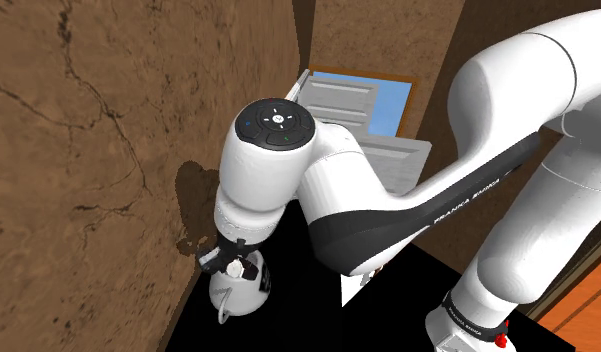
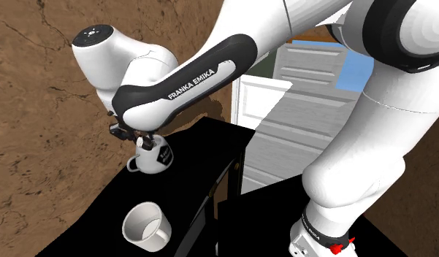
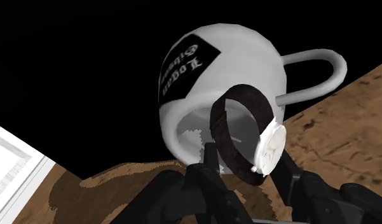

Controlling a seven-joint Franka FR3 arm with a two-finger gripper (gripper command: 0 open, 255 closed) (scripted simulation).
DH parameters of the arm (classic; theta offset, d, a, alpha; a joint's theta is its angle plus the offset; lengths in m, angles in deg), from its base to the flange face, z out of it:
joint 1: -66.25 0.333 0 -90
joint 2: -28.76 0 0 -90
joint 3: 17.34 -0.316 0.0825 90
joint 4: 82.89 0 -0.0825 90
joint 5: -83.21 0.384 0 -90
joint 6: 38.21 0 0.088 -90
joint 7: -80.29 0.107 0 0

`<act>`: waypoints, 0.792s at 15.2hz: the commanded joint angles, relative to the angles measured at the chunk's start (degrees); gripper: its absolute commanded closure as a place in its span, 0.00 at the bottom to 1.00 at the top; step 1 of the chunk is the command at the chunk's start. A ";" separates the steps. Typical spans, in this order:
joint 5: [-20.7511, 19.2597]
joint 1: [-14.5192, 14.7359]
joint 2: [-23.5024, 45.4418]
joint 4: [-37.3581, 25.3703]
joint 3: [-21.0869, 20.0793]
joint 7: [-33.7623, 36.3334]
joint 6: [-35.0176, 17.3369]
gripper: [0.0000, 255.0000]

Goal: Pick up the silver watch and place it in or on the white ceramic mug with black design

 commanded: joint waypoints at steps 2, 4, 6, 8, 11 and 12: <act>-0.01 0.02 0.02 0.06 -0.02 0.03 -0.05 1.00; -0.01 0.02 0.02 0.06 -0.01 0.03 -0.05 1.00; -0.07 0.03 0.09 0.01 -0.03 0.07 -0.02 0.00; -0.07 0.03 0.09 0.00 -0.03 0.07 -0.01 0.00; 2.16 0.16 -1.75 -0.55 0.02 -1.39 1.14 0.00; 4.14 0.35 -3.39 -1.25 0.12 -2.69 2.43 0.00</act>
